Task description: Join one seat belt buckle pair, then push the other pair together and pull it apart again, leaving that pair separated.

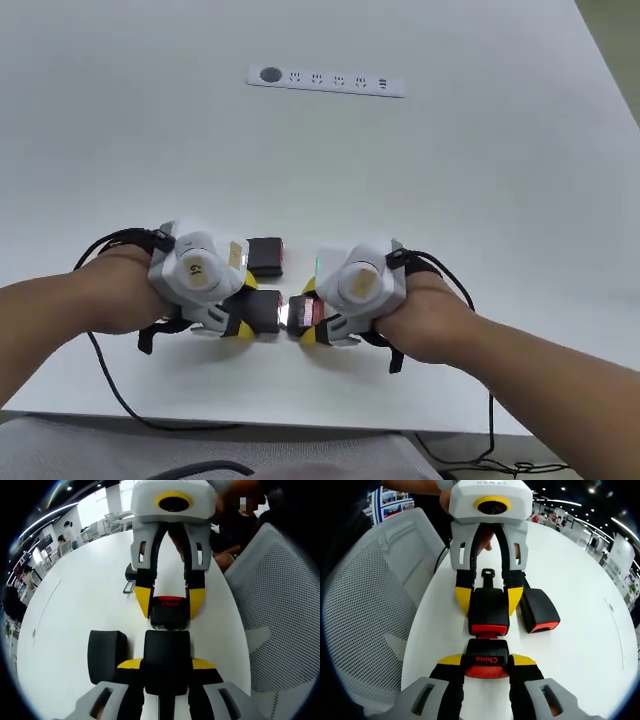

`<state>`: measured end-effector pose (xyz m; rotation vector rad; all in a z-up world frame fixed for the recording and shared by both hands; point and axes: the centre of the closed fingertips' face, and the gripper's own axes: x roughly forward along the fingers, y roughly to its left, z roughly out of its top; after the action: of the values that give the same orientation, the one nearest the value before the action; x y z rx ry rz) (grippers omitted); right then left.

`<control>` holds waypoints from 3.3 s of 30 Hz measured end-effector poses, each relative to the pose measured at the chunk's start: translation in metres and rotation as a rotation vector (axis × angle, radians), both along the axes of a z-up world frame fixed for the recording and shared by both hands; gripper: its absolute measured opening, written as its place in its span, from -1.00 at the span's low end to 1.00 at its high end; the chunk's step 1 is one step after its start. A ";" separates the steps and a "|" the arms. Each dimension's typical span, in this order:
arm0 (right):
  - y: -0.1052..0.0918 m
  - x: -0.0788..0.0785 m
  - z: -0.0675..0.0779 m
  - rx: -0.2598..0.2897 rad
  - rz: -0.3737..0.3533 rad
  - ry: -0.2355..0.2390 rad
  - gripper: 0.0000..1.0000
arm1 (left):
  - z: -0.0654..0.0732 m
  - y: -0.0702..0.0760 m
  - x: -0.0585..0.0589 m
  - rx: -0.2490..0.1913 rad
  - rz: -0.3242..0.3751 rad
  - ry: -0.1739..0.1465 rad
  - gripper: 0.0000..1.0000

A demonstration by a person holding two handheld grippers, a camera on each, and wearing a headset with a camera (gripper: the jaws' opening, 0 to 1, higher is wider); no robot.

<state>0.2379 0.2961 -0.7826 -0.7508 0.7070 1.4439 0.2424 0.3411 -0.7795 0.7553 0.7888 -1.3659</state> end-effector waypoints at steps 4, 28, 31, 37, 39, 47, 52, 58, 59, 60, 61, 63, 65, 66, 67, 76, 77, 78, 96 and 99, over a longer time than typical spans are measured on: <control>-0.001 0.000 0.001 0.013 -0.011 -0.001 -0.39 | 0.001 -0.001 -0.001 -0.002 0.004 -0.006 -0.33; -0.011 0.005 0.001 0.031 -0.071 0.027 -0.35 | -0.001 -0.002 -0.001 0.006 0.023 0.020 -0.30; -0.011 0.004 0.000 0.035 -0.070 0.027 -0.35 | -0.001 -0.002 -0.002 0.025 0.015 0.026 -0.29; -0.010 0.005 0.001 0.025 -0.086 0.021 -0.34 | 0.001 -0.002 -0.005 0.030 0.024 0.026 -0.23; -0.010 0.005 0.002 0.025 -0.096 0.018 -0.33 | 0.004 -0.003 -0.006 0.025 0.023 0.011 -0.20; -0.013 0.002 0.022 0.054 -0.092 -0.026 -0.23 | 0.036 0.004 -0.006 -0.030 0.044 -0.073 -0.04; -0.025 0.011 0.035 0.063 -0.107 -0.059 -0.23 | 0.047 0.011 0.003 -0.052 0.079 -0.107 -0.04; -0.049 0.030 0.044 0.051 -0.145 -0.088 -0.24 | 0.049 0.023 0.022 -0.055 0.153 -0.100 -0.09; -0.053 0.033 0.044 0.047 -0.149 -0.092 -0.24 | 0.049 0.025 0.028 -0.056 0.161 -0.099 -0.10; -0.058 0.037 0.044 0.043 -0.160 -0.097 -0.24 | 0.050 0.026 0.032 -0.057 0.163 -0.105 -0.10; -0.062 0.040 0.045 0.041 -0.168 -0.097 -0.24 | 0.051 0.028 0.038 -0.058 0.170 -0.107 -0.10; -0.072 0.048 0.044 0.030 -0.177 -0.107 -0.24 | 0.052 0.029 0.046 -0.058 0.172 -0.111 -0.10; -0.081 0.054 0.041 0.013 -0.185 -0.109 -0.24 | 0.052 0.029 0.053 -0.045 0.160 -0.121 -0.09; -0.084 0.055 0.040 0.005 -0.187 -0.109 -0.24 | 0.052 0.028 0.055 -0.038 0.157 -0.125 -0.08; -0.088 0.057 0.039 -0.004 -0.187 -0.112 -0.24 | 0.051 0.027 0.059 -0.032 0.154 -0.130 -0.08; -0.105 0.066 0.024 -0.053 -0.186 -0.092 -0.25 | 0.039 0.013 0.070 -0.017 0.112 -0.098 -0.15; -0.106 0.068 0.021 -0.057 -0.182 -0.087 -0.25 | 0.037 0.012 0.070 -0.009 0.104 -0.096 -0.15; -0.106 0.068 0.020 -0.061 -0.180 -0.084 -0.25 | 0.035 0.010 0.070 0.002 0.101 -0.091 -0.16; -0.096 0.075 0.004 -0.052 -0.114 -0.002 -0.35 | 0.003 0.006 0.076 0.039 0.020 -0.025 -0.25; -0.096 0.077 0.003 -0.056 -0.101 0.001 -0.35 | -0.001 0.007 0.076 0.048 0.001 -0.024 -0.27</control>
<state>0.3147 0.1999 -0.7796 -0.7466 0.7785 1.3376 0.3182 0.3480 -0.7810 0.8074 0.8049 -1.3385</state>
